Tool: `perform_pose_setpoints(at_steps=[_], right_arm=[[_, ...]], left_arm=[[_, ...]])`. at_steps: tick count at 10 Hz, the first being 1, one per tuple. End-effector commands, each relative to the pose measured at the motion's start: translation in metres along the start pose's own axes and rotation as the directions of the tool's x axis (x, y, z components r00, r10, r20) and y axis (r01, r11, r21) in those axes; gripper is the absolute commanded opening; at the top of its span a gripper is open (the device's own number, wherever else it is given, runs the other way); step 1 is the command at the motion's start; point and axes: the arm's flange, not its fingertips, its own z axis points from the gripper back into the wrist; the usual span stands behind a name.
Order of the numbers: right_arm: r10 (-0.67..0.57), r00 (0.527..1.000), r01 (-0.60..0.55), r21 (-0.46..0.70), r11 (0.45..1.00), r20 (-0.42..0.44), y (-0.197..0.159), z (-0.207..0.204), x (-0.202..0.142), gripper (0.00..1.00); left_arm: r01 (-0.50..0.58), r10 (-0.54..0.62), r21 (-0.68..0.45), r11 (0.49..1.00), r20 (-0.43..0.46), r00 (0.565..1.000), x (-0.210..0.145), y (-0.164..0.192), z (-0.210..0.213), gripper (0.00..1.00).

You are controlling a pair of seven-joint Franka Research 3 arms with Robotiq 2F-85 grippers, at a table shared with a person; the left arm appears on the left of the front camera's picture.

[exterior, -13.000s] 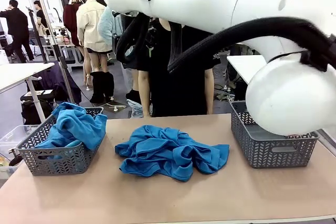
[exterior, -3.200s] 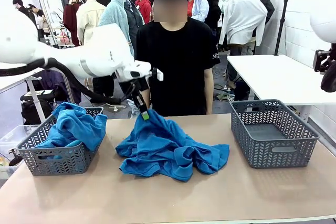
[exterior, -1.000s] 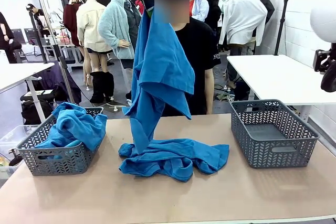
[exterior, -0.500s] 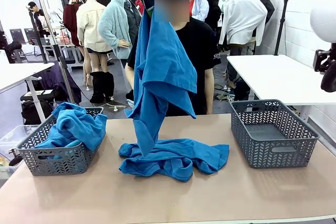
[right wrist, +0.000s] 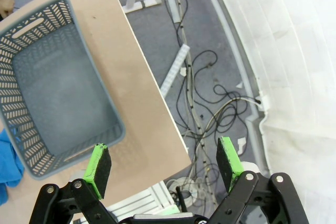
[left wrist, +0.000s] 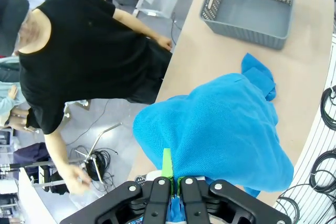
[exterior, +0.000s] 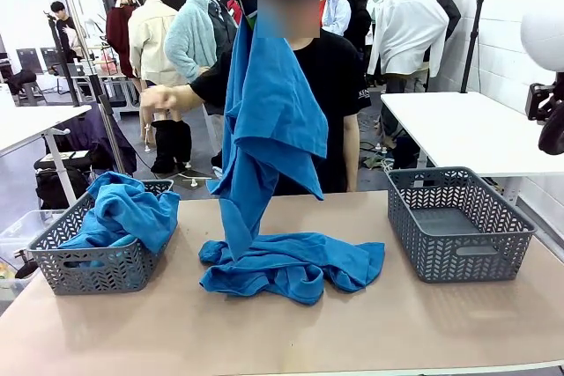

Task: Sort the tops and bottoms.
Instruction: Sort the clothes according to human instructions.

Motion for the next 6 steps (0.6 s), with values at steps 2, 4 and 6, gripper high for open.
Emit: perform_pose_setpoints(at_steps=[2,4,6], right_arm=[[-0.018,1.0,0.018,-0.002,1.0,-0.009,0.0009,0.0012,0.0012,1.0],[-0.018,1.0,0.018,-0.002,1.0,-0.009,0.0009,0.0012,0.0012,1.0],[-0.018,1.0,0.018,-0.002,1.0,-0.009,0.0009,0.0012,0.0012,1.0]], left_arm=[[0.004,-0.004,0.008,1.0,0.012,1.0,0.0012,0.0014,0.0059,0.0],[0.004,-0.004,0.008,1.0,0.012,1.0,0.0012,0.0014,0.0059,0.0],[0.004,-0.004,0.008,1.0,0.012,1.0,0.0012,0.0014,0.0059,0.0]])
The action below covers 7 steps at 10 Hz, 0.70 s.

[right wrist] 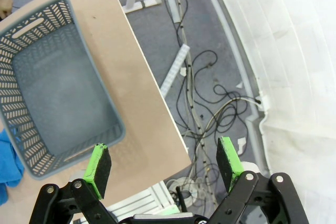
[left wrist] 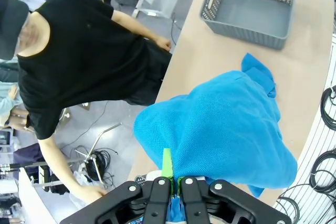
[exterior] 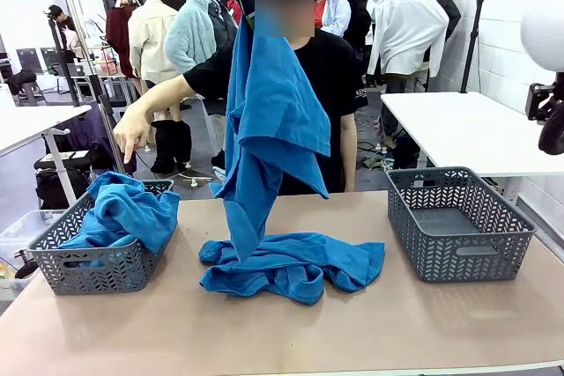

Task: Sort the tops and bottoms.
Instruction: Sort the clothes according to human instructions.

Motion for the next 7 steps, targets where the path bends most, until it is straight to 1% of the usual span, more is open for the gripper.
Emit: perform_pose_setpoints(at_steps=[1,7], right_arm=[[-0.018,1.0,0.018,-0.002,1.0,-0.009,0.0009,0.0012,0.0012,1.0],[-0.018,1.0,0.018,-0.002,1.0,-0.009,0.0009,0.0012,0.0012,1.0]], left_arm=[[0.004,-0.004,0.008,1.0,0.012,1.0,0.0012,0.0014,0.0059,0.0],[0.004,-0.004,0.008,1.0,0.012,1.0,0.0012,0.0014,0.0059,0.0]])
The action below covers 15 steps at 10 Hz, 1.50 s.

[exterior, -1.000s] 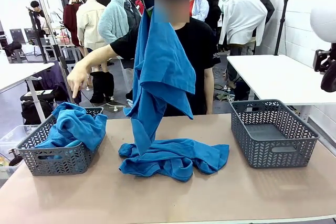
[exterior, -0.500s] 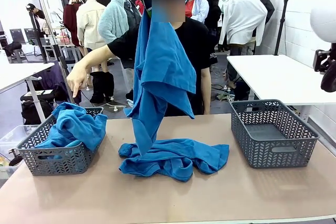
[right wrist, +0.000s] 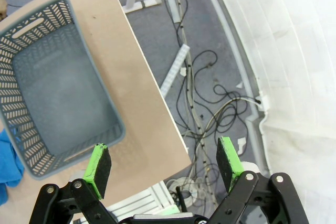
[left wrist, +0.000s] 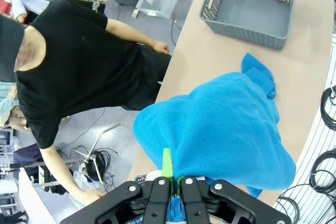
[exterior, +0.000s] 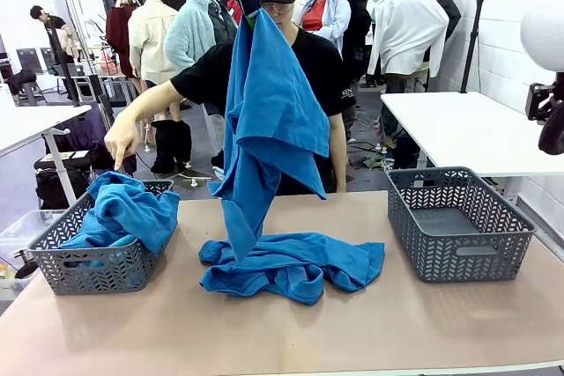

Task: Sort the tops and bottoms.
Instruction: Sort the clothes according to human instructions.

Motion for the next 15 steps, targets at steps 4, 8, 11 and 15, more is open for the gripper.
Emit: perform_pose_setpoints(at_steps=[4,8,11,15], right_arm=[[-0.018,1.0,0.018,-0.002,1.0,-0.009,0.001,0.001,0.001,1.0],[-0.018,1.0,0.018,-0.002,1.0,-0.009,0.001,0.001,0.001,1.0],[-0.018,1.0,0.018,-0.002,1.0,-0.009,0.001,0.001,0.001,1.0],[-0.018,1.0,0.018,-0.002,1.0,-0.009,0.001,0.001,0.001,1.0]], left_arm=[[0.004,-0.004,0.008,1.0,0.012,1.0,0.001,0.001,0.006,0.0],[0.0,0.0,0.0,1.0,0.0,1.0,0.0,0.0,0.0,0.0],[-0.122,0.114,0.105,0.987,0.085,0.99,0.005,0.047,0.027,0.0],[-0.267,0.238,0.248,0.931,0.142,0.961,-0.022,0.106,0.05,0.0]])
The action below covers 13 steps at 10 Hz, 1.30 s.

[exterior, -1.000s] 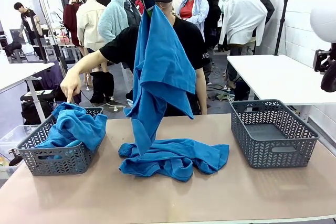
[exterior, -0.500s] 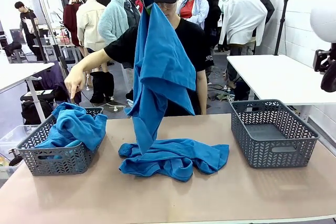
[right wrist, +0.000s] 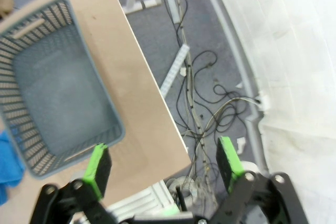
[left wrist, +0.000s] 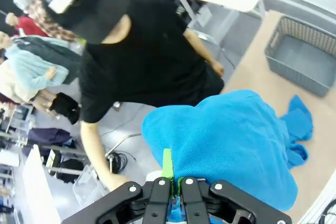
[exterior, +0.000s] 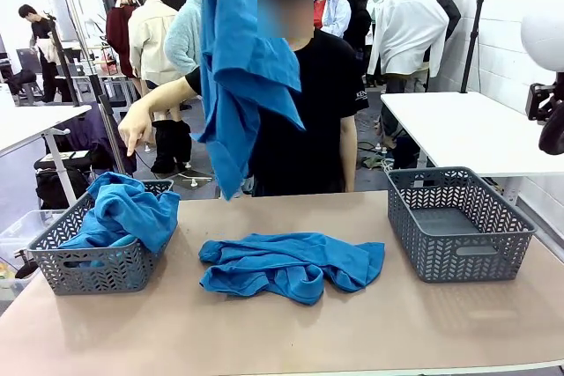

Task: Sort the tops and bottoms.
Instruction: Sort the clothes according to human instructions.

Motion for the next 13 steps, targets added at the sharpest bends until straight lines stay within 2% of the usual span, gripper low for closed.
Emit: perform_pose_setpoints(at_steps=[1,4,5,7,10,12,13], right_arm=[[-0.017,1.0,0.017,-0.001,1.0,-0.009,0.002,0.001,0.001,1.0],[-0.017,1.0,0.017,-0.001,1.0,-0.009,0.002,0.001,0.001,1.0],[-0.017,1.0,0.017,-0.001,1.0,-0.009,0.002,0.001,0.001,1.0],[-0.017,1.0,0.017,-0.001,1.0,-0.009,0.002,0.001,0.001,1.0],[-0.017,1.0,0.017,-0.001,1.0,-0.009,0.002,0.001,0.001,1.0],[-0.017,1.0,0.017,-0.001,1.0,-0.009,0.002,0.001,0.001,1.0],[-0.017,1.0,0.017,-0.001,1.0,-0.009,0.002,0.001,0.001,1.0]], left_arm=[[-0.12,0.12,0.12,0.985,0.013,0.993,-0.011,0.037,0.002,0.0],[-0.333,0.328,0.235,0.913,0.062,0.943,-0.074,0.095,0.016,0.0],[-0.386,0.385,0.231,0.893,0.053,0.922,-0.095,0.107,0.019,0.0],[-0.446,0.458,0.303,0.842,0.034,0.888,-0.142,0.129,0.009,0.0],[-0.578,0.611,0.317,0.752,-0.006,0.791,-0.198,0.14,-0.015,0.0],[-0.619,0.67,0.33,0.713,-0.061,0.74,-0.226,0.141,-0.029,0.0],[-0.655,0.7,0.299,0.694,-0.065,0.711,-0.237,0.141,-0.035,0.0]])
